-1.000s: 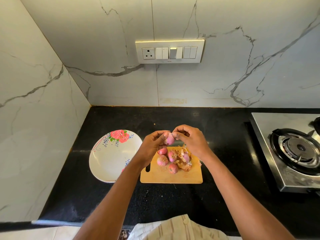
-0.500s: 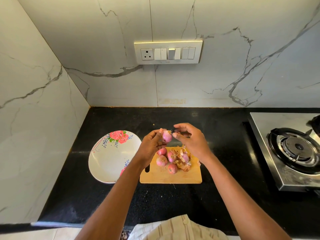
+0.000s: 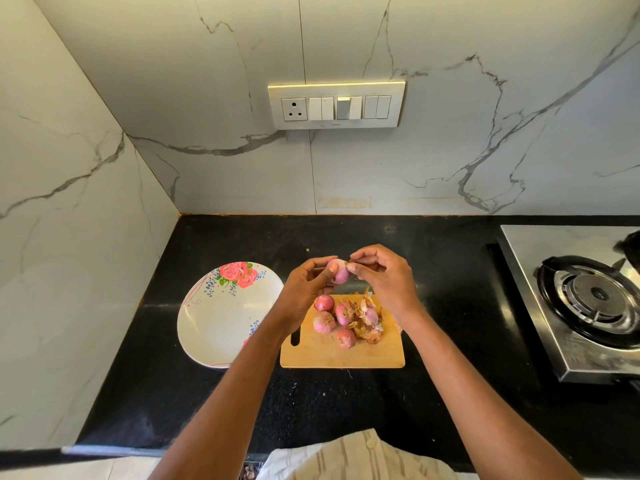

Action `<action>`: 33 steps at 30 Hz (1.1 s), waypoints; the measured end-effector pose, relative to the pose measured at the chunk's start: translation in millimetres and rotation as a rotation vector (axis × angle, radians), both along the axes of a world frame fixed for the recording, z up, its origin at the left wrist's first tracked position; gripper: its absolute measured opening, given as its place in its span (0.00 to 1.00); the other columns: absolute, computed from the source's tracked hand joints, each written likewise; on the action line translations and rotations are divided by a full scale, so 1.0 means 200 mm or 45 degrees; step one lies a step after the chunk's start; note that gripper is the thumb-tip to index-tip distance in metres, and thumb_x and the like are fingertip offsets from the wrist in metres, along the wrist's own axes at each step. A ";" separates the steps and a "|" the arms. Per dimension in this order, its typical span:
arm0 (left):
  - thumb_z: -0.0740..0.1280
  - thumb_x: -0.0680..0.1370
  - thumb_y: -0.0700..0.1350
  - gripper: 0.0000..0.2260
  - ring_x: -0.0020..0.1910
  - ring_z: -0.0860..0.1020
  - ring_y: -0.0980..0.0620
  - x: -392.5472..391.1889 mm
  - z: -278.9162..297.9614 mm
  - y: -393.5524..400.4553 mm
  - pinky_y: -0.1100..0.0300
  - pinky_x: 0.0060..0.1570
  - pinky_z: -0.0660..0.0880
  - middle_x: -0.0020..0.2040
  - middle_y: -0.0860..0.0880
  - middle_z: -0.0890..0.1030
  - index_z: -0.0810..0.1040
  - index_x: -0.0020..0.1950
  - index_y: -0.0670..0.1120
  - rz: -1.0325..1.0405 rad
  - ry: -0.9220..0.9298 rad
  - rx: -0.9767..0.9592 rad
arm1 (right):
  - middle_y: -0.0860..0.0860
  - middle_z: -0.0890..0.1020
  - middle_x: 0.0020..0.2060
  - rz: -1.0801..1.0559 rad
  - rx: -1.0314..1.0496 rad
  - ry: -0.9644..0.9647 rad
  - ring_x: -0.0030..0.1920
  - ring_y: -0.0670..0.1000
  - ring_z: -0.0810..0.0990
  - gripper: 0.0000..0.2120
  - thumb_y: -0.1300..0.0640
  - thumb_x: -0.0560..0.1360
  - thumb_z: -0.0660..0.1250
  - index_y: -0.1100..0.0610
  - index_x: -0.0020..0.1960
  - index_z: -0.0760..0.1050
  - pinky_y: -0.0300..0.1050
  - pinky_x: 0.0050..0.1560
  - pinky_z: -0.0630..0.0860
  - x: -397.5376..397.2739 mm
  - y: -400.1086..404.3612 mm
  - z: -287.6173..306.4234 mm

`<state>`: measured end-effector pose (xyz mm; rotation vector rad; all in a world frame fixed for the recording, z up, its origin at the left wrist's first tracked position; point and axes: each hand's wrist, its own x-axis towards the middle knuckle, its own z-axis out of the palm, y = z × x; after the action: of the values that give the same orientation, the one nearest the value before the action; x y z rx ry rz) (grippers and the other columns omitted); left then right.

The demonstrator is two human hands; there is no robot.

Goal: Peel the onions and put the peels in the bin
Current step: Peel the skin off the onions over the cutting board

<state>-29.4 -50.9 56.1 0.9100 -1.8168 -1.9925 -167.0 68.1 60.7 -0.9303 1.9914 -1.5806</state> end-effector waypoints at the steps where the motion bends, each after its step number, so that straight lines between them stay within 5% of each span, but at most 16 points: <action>1: 0.68 0.81 0.49 0.15 0.58 0.82 0.52 0.00 0.00 0.00 0.63 0.54 0.80 0.59 0.52 0.83 0.77 0.67 0.50 -0.011 -0.009 -0.010 | 0.44 0.86 0.45 -0.012 0.007 0.023 0.48 0.41 0.84 0.08 0.59 0.74 0.76 0.54 0.52 0.83 0.35 0.49 0.80 0.00 0.00 0.00; 7: 0.74 0.77 0.47 0.21 0.57 0.80 0.58 -0.01 0.00 -0.01 0.71 0.48 0.78 0.61 0.54 0.81 0.76 0.69 0.51 -0.048 -0.056 -0.115 | 0.43 0.83 0.46 0.017 0.070 0.072 0.49 0.37 0.81 0.08 0.61 0.77 0.73 0.50 0.51 0.77 0.28 0.49 0.76 0.00 -0.01 0.01; 13: 0.73 0.78 0.46 0.21 0.58 0.80 0.59 -0.01 -0.02 0.00 0.73 0.48 0.77 0.62 0.55 0.80 0.75 0.70 0.51 -0.088 -0.052 -0.160 | 0.53 0.82 0.51 -0.110 -0.004 -0.519 0.55 0.50 0.80 0.08 0.64 0.79 0.69 0.55 0.56 0.76 0.40 0.52 0.75 0.03 -0.02 -0.02; 16: 0.72 0.78 0.46 0.21 0.58 0.80 0.60 0.00 -0.02 0.01 0.72 0.49 0.77 0.62 0.54 0.80 0.74 0.70 0.50 -0.067 -0.025 -0.143 | 0.51 0.81 0.52 -0.259 -0.006 -0.701 0.52 0.48 0.78 0.05 0.60 0.81 0.67 0.52 0.56 0.77 0.42 0.50 0.72 0.01 -0.01 -0.02; 25: 0.69 0.75 0.58 0.19 0.60 0.81 0.54 0.03 -0.03 0.01 0.59 0.60 0.79 0.60 0.55 0.83 0.78 0.65 0.56 -0.041 -0.011 -0.004 | 0.44 0.83 0.48 0.094 0.310 -0.041 0.51 0.43 0.80 0.04 0.54 0.80 0.69 0.51 0.53 0.81 0.36 0.51 0.75 -0.01 0.06 -0.10; 33: 0.69 0.75 0.55 0.21 0.57 0.83 0.50 0.00 0.00 0.01 0.58 0.58 0.80 0.59 0.51 0.82 0.75 0.67 0.51 0.000 0.046 0.073 | 0.41 0.84 0.51 0.064 0.139 0.046 0.53 0.38 0.81 0.10 0.54 0.77 0.73 0.49 0.58 0.81 0.36 0.55 0.79 -0.01 0.02 -0.02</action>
<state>-28.9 -48.7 56.5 0.8851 -1.7484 -2.0574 -169.8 72.5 57.5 -0.9643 2.0402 -1.4225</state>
